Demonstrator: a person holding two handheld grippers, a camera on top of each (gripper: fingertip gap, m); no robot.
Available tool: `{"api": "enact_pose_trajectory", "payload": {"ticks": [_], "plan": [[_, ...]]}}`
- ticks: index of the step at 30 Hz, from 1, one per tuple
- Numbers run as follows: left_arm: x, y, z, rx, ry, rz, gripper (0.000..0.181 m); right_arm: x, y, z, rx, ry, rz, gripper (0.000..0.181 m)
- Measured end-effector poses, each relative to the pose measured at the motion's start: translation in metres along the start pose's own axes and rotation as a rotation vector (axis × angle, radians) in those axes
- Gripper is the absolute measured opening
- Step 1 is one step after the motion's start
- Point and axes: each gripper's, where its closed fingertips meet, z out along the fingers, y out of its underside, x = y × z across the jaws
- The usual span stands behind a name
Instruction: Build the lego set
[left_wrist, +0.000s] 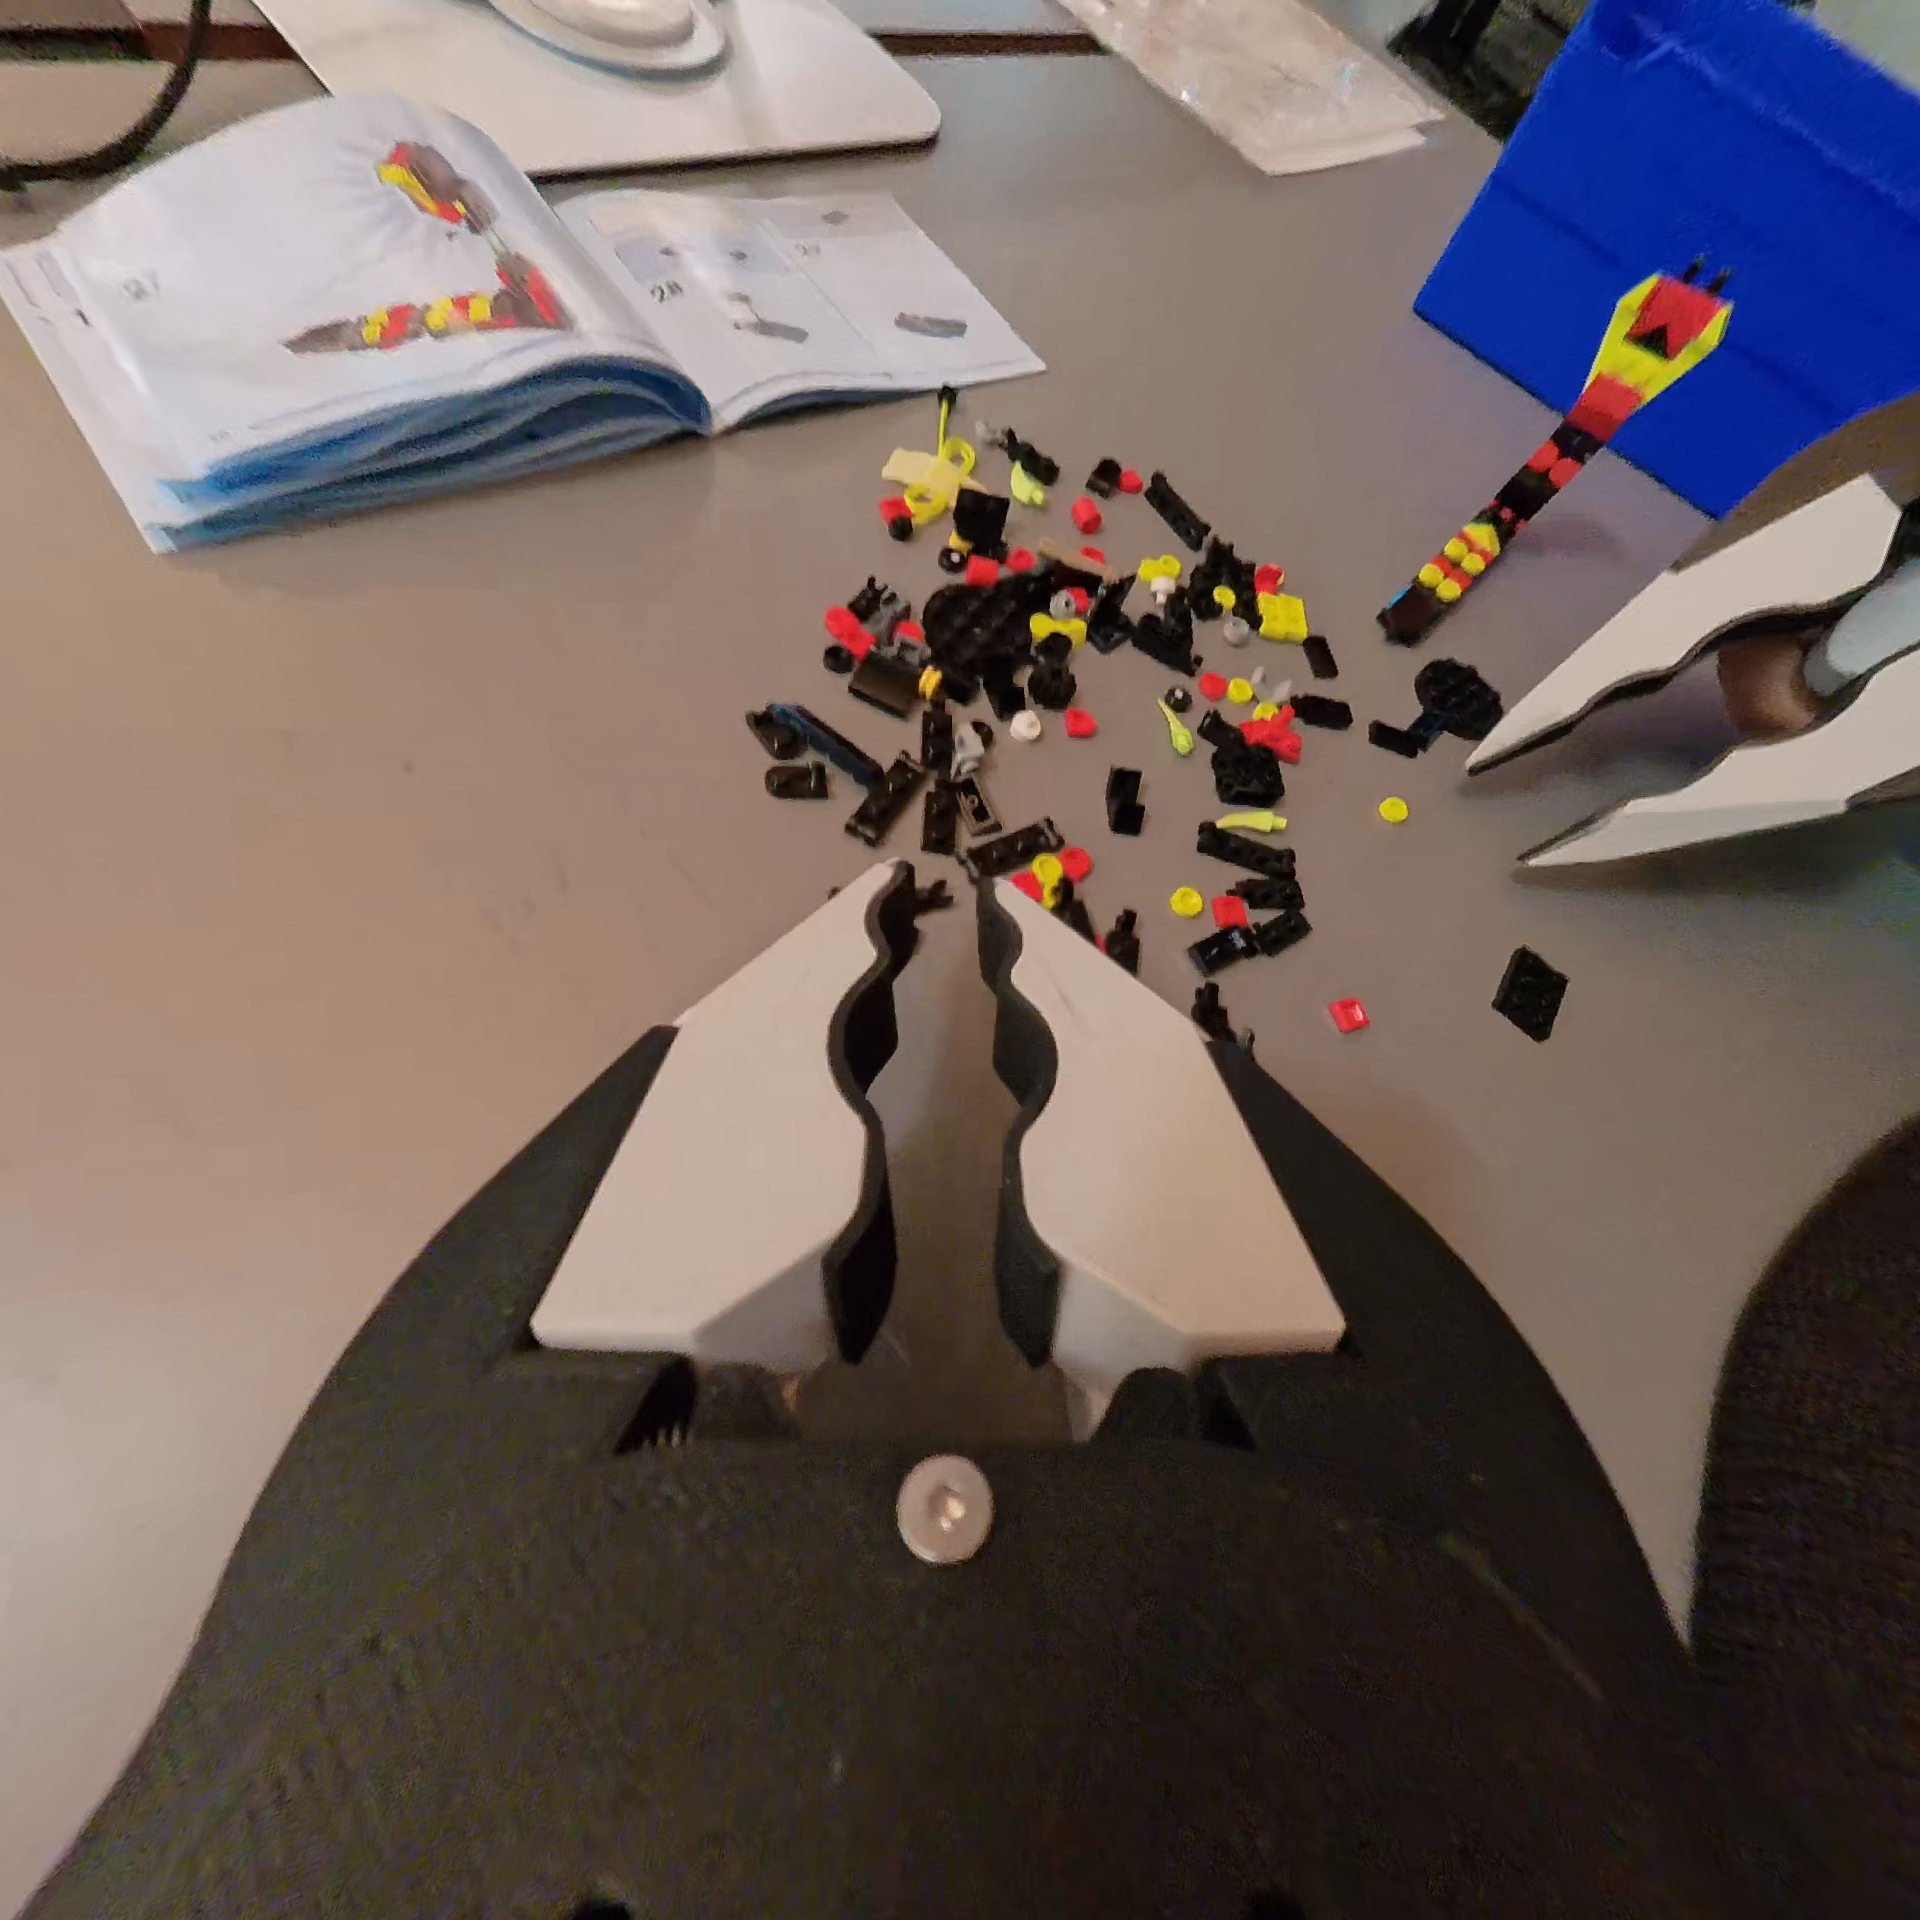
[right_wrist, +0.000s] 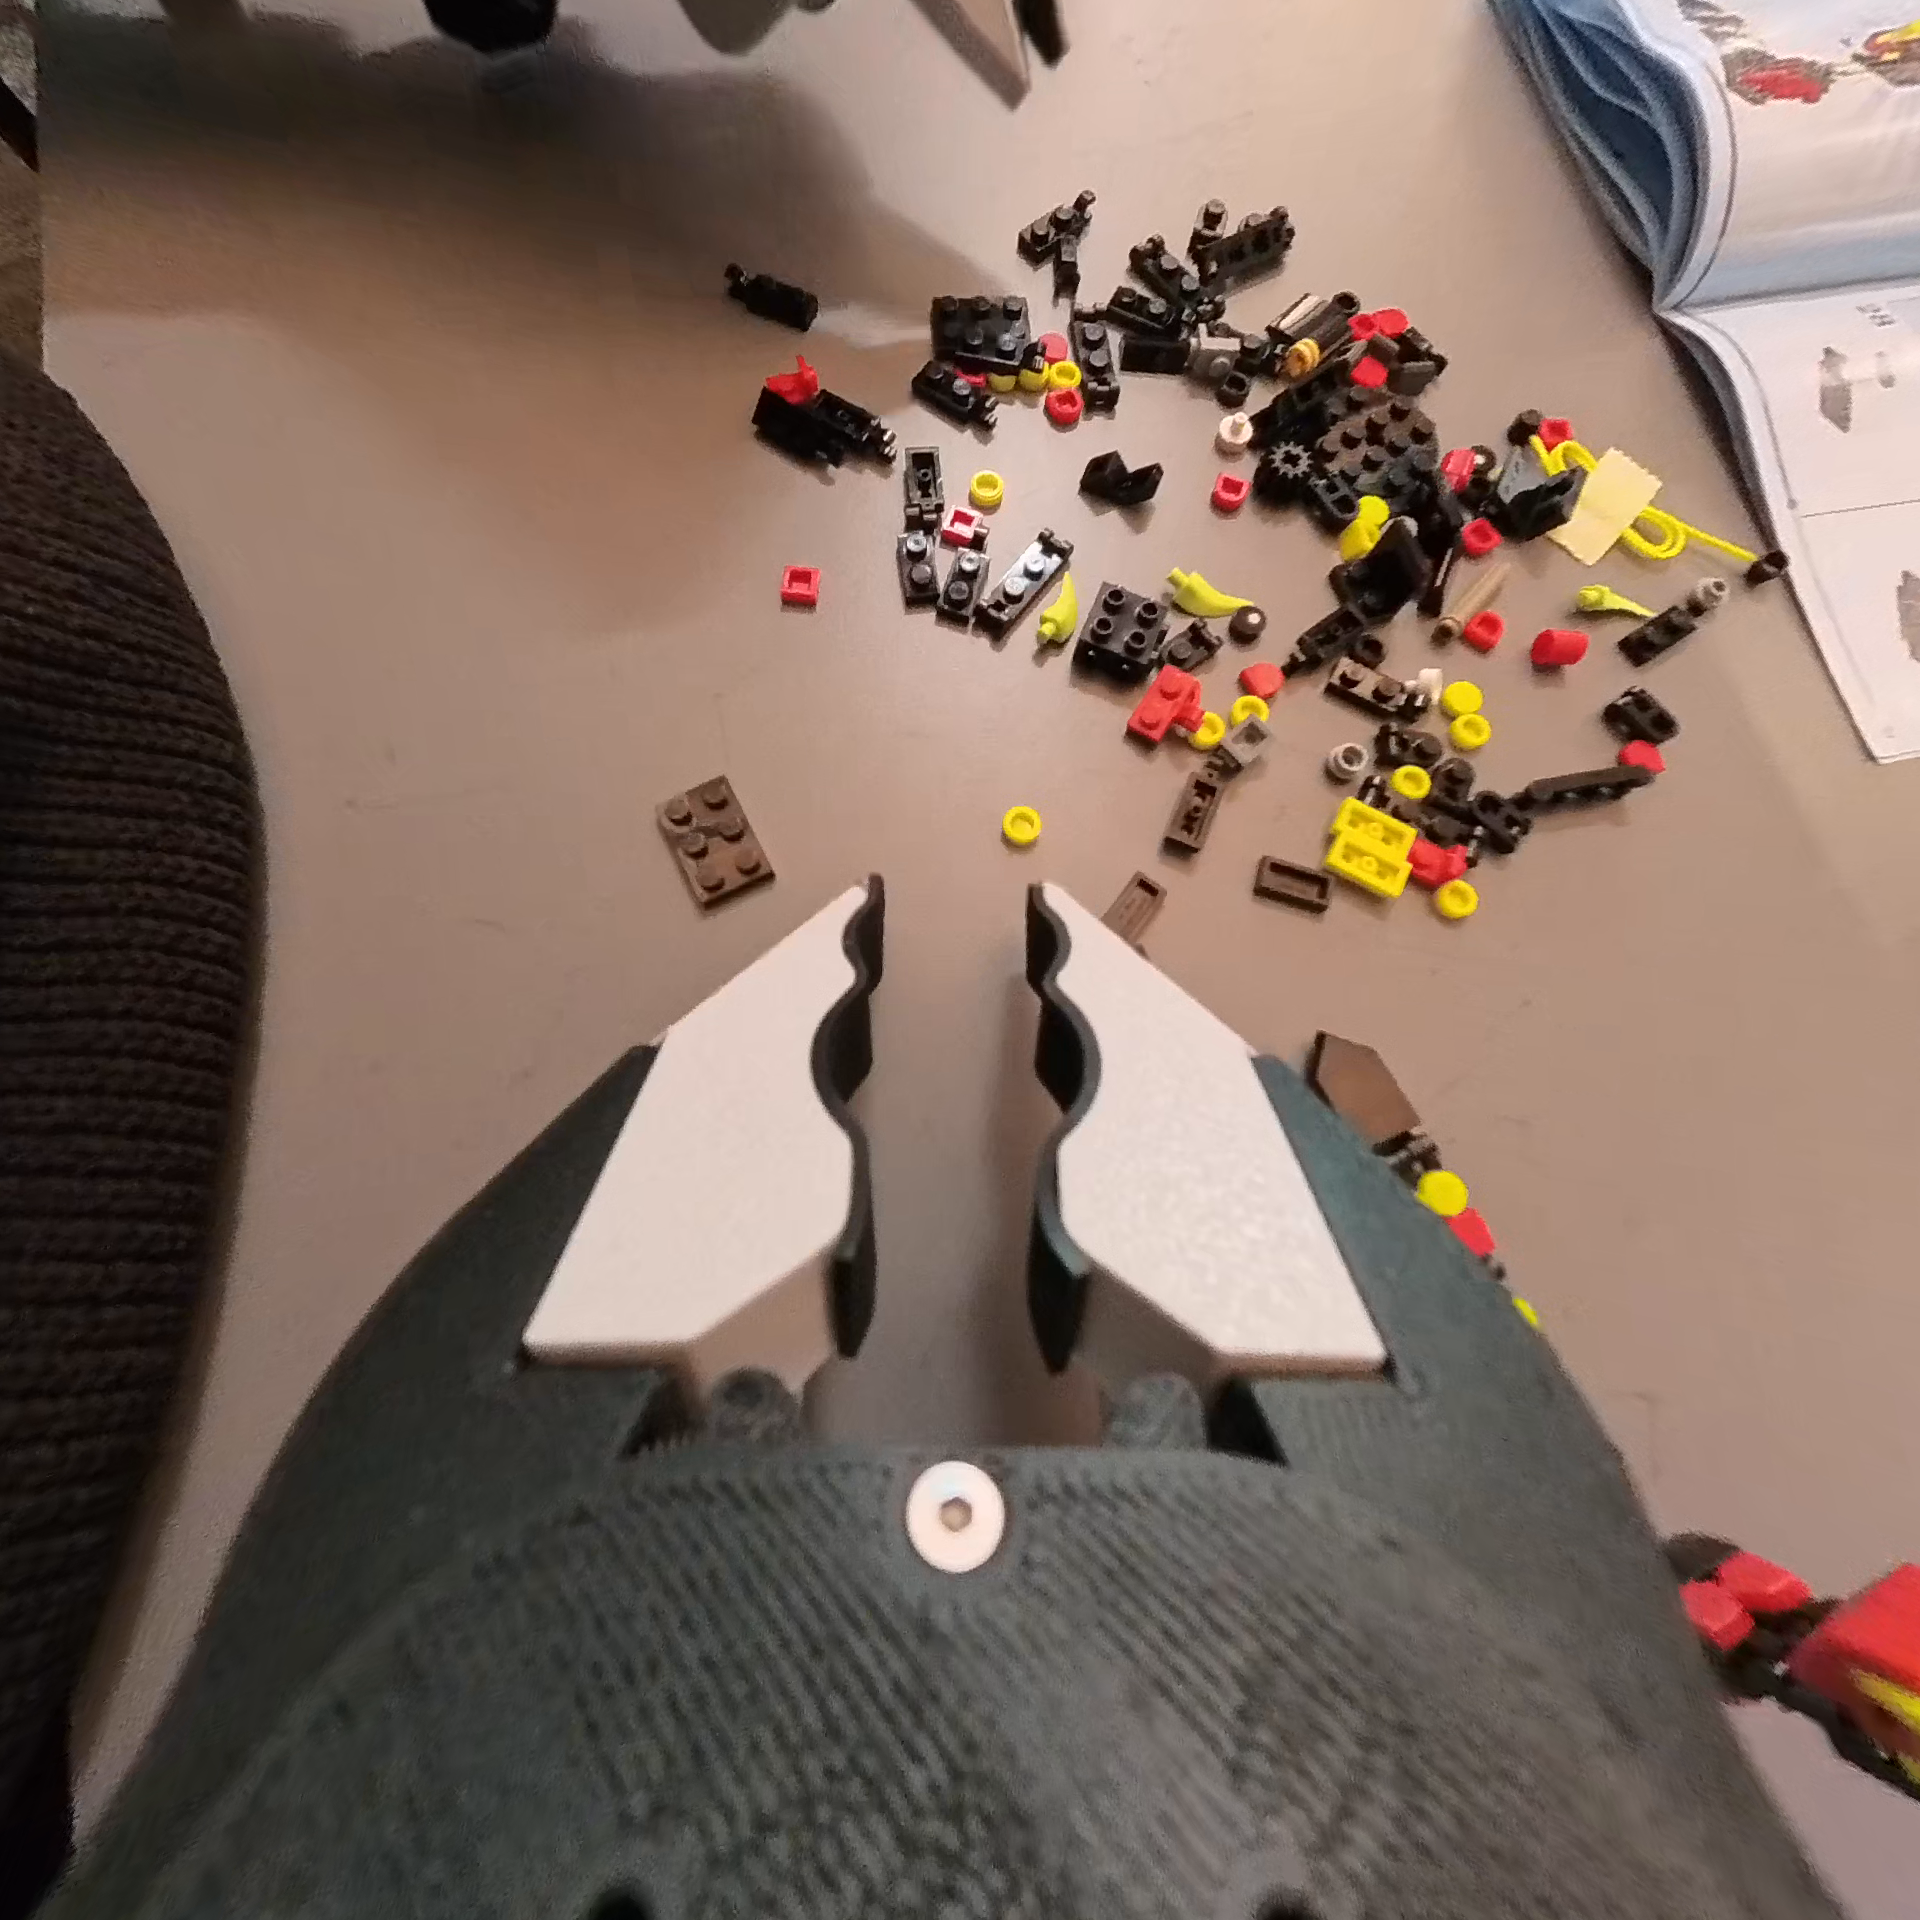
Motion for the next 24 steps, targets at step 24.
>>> {"api": "enact_pose_trajectory", "payload": {"ticks": [24], "plan": [[-0.031, 0.001, 0.046, -0.191, -0.080, -0.016, 0.017, 0.002, 0.028, -0.024, -0.036, 0.116, 0.069, 0.025]]}}
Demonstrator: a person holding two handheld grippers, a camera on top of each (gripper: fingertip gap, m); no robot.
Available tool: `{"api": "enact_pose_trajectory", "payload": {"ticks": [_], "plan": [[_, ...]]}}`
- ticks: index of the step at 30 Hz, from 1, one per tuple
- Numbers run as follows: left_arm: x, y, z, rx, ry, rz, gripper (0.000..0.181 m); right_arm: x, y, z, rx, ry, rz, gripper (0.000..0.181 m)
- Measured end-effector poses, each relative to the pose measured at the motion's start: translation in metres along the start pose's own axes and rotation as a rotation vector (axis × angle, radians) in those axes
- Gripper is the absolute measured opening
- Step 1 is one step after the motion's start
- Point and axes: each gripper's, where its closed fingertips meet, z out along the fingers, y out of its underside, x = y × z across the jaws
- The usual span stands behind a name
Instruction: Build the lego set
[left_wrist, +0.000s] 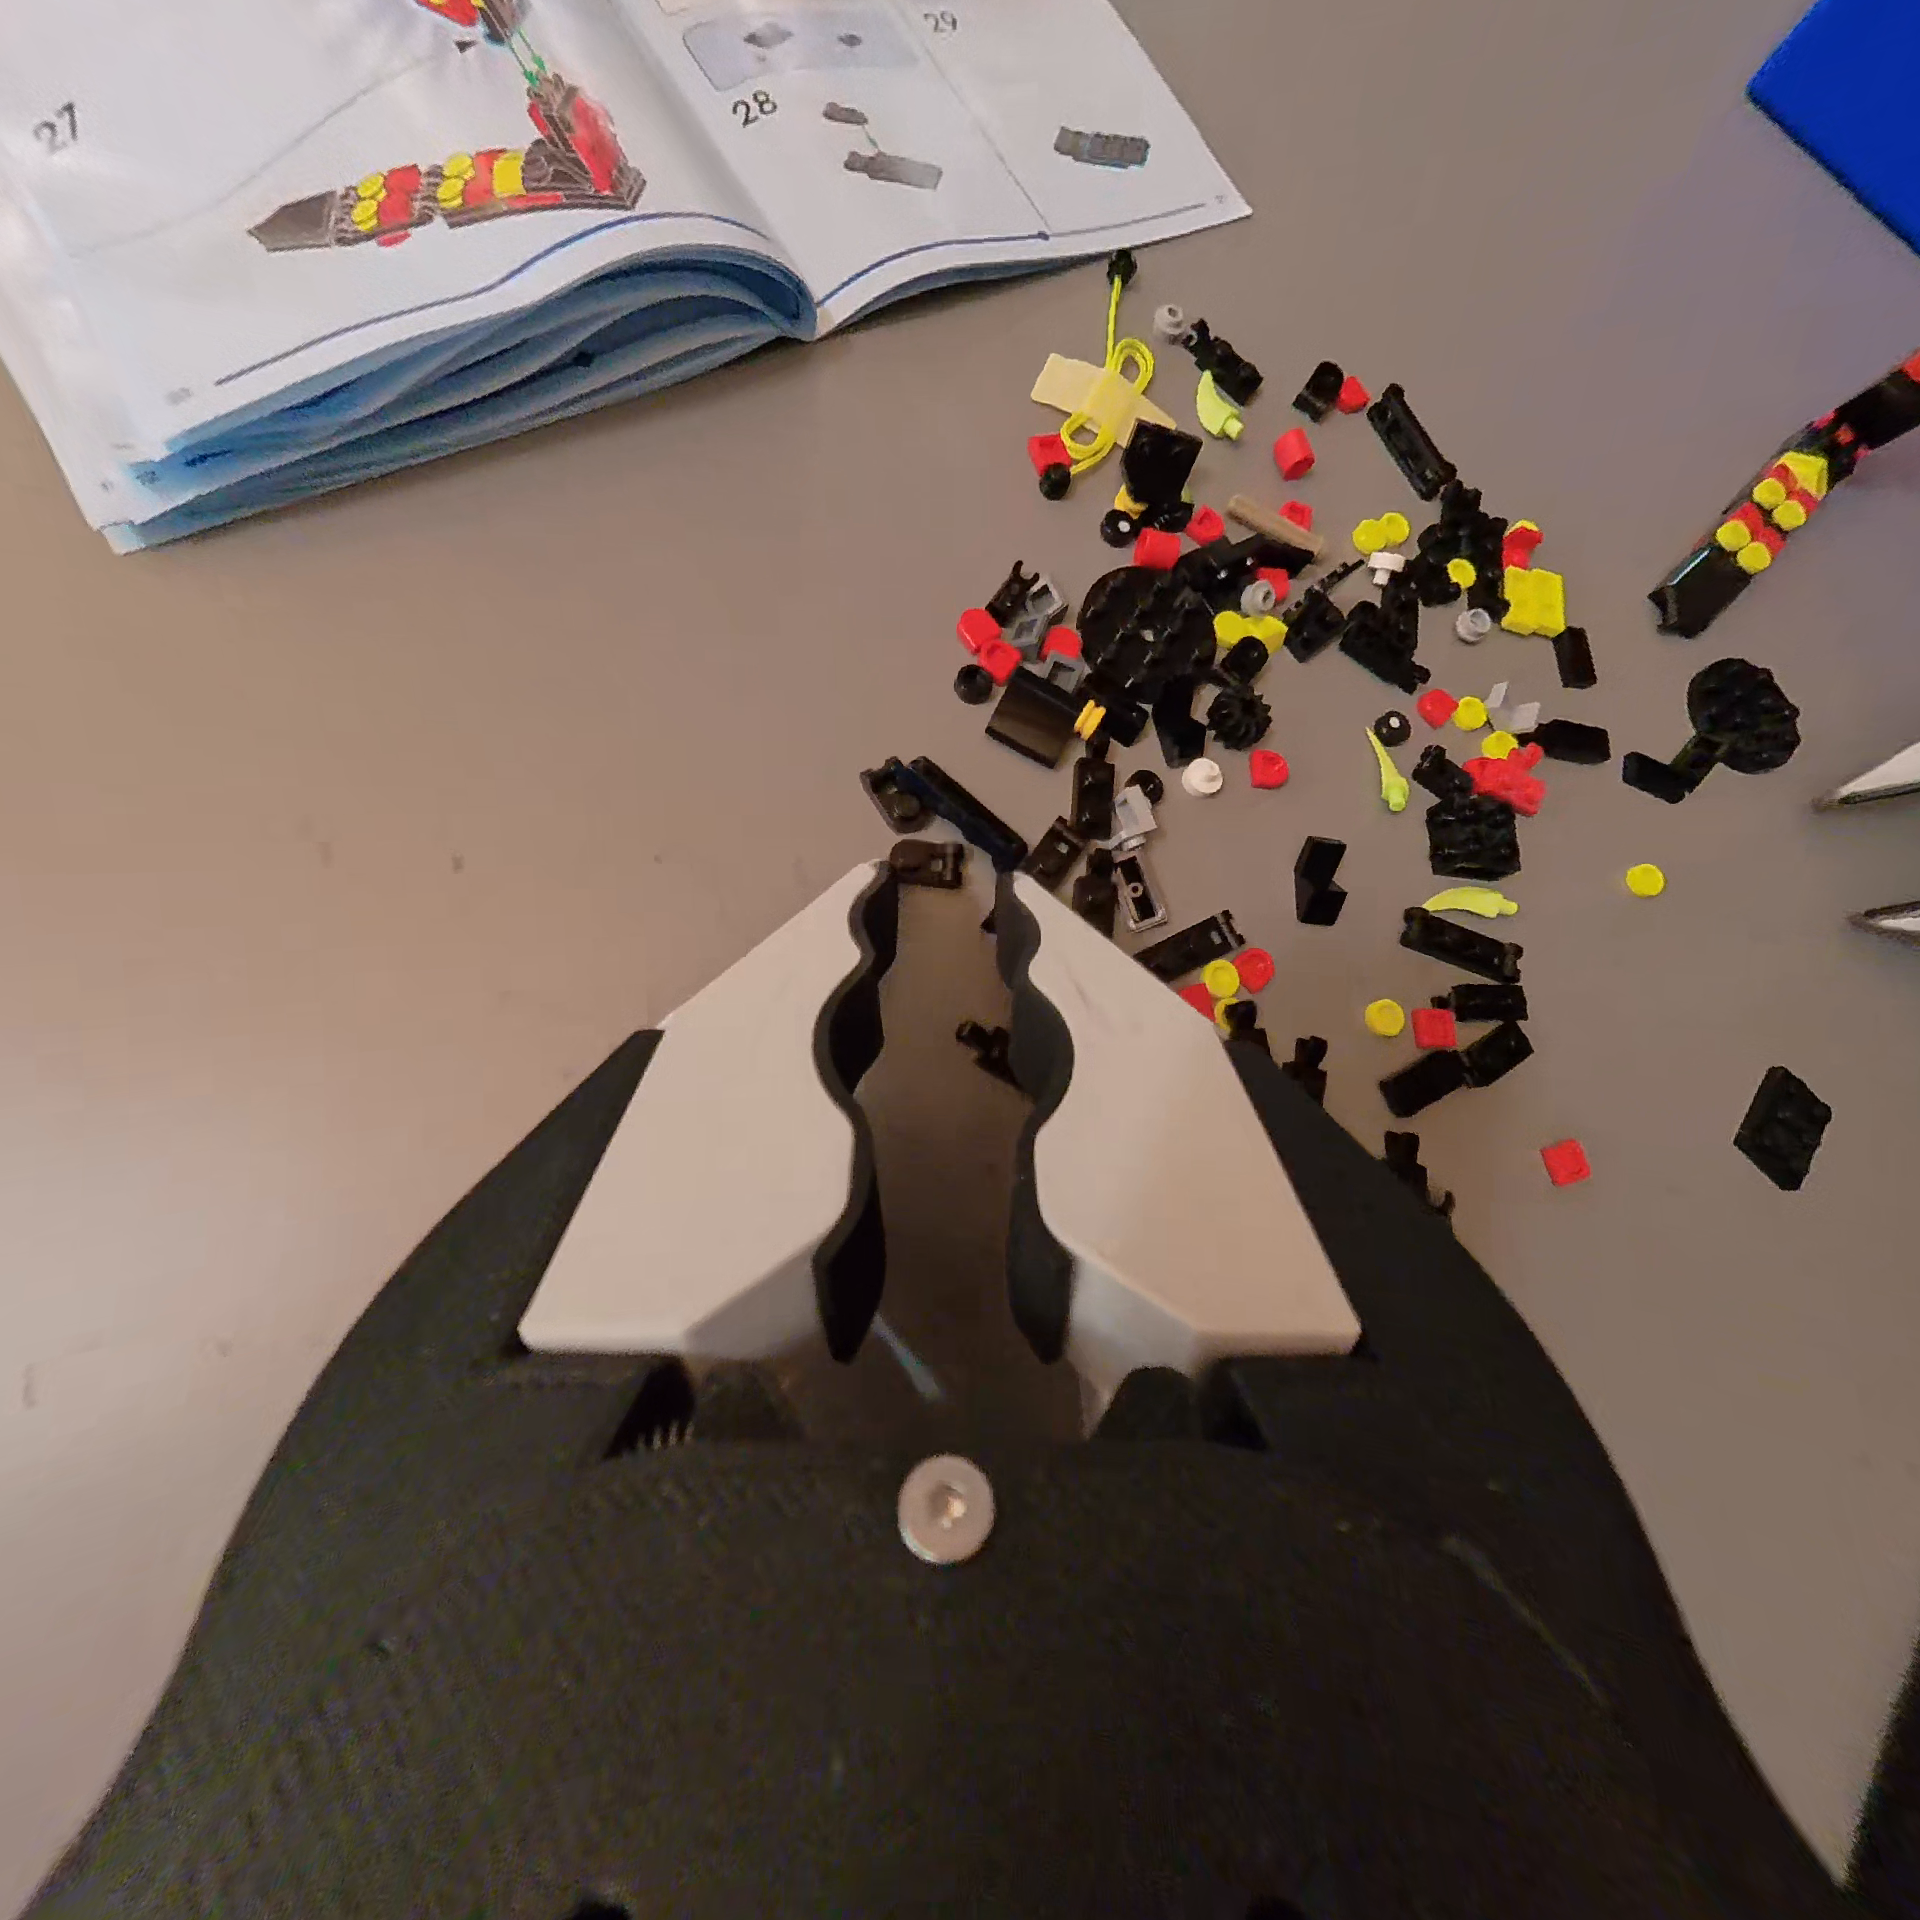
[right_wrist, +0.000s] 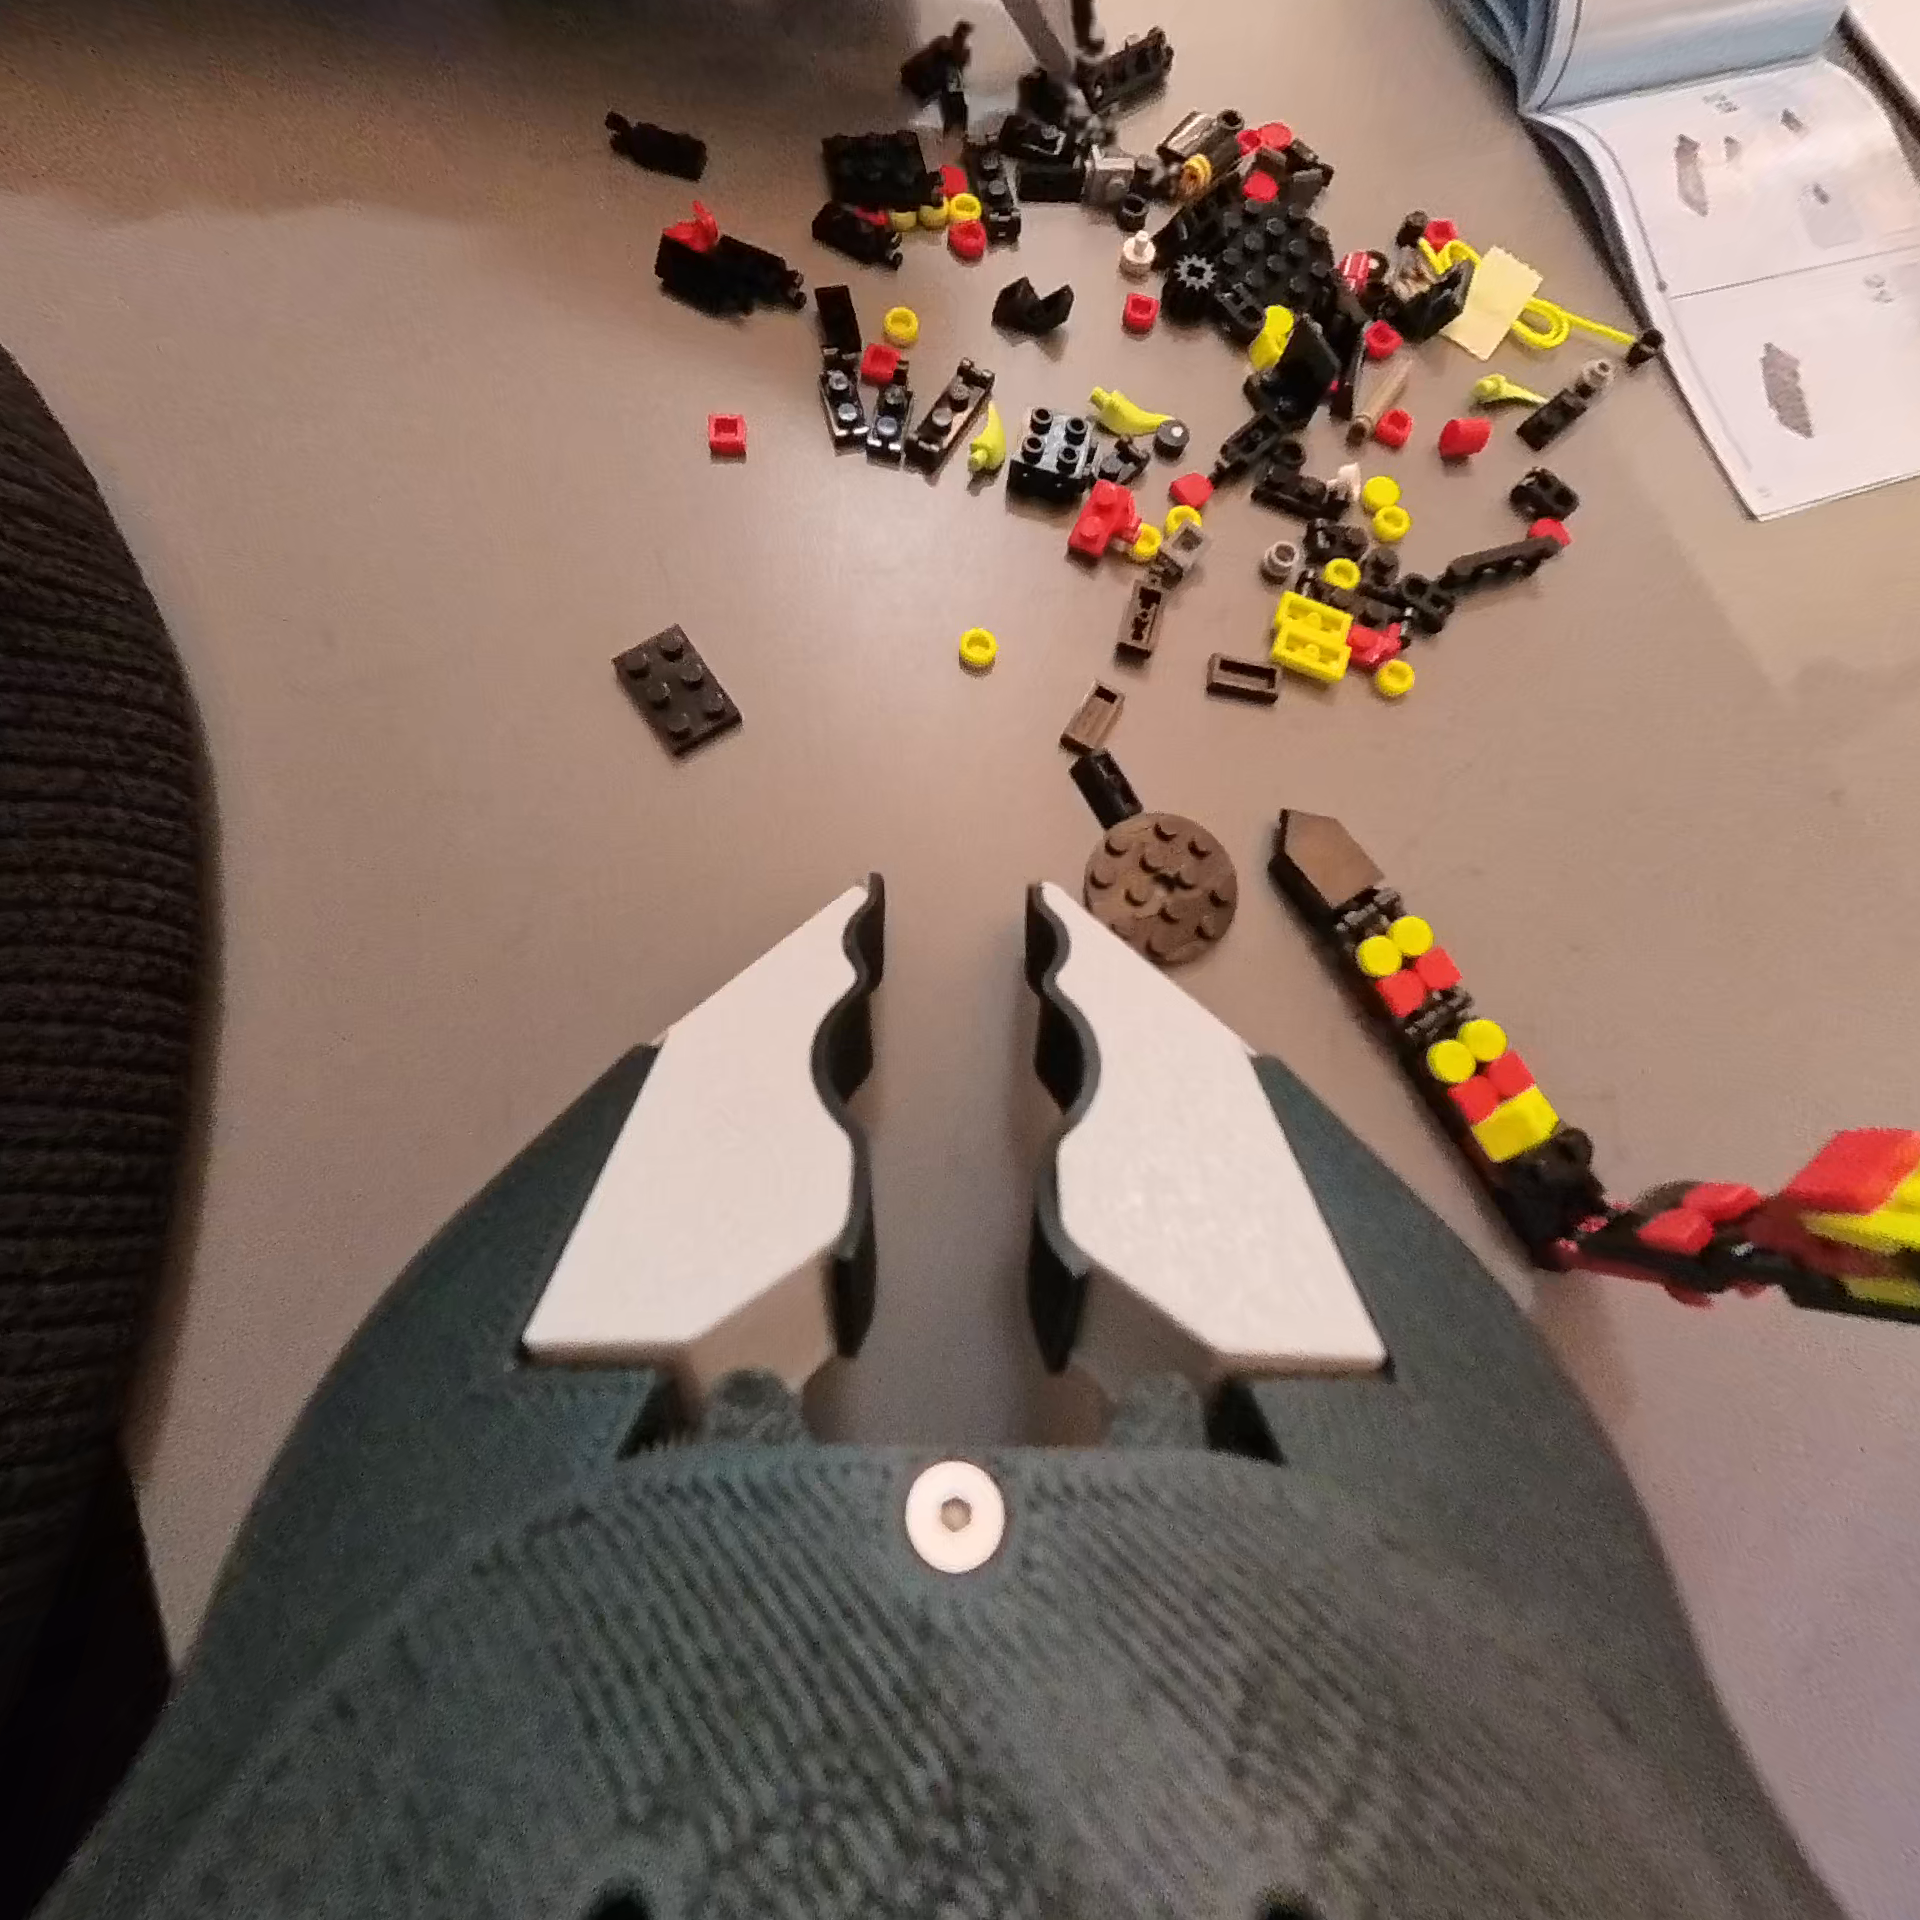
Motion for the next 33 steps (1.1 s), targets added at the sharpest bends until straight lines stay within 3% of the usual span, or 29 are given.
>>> {"api": "enact_pose_trajectory", "payload": {"ticks": [16, 28, 33], "plan": [[0.005, -0.004, 0.008, -0.028, 0.039, 0.068, 0.013, 0.002, 0.012, -0.008, -0.019, 0.041, 0.026, 0.025], [-0.016, 0.001, -0.005, -0.064, -0.115, 0.141, 0.013, 0.003, 0.012, -0.007, -0.022, 0.040, 0.023, 0.025], [-0.011, -0.005, -0.005, -0.023, -0.068, 0.118, 0.012, 0.003, 0.012, -0.006, -0.024, 0.038, 0.023, 0.025]]}}
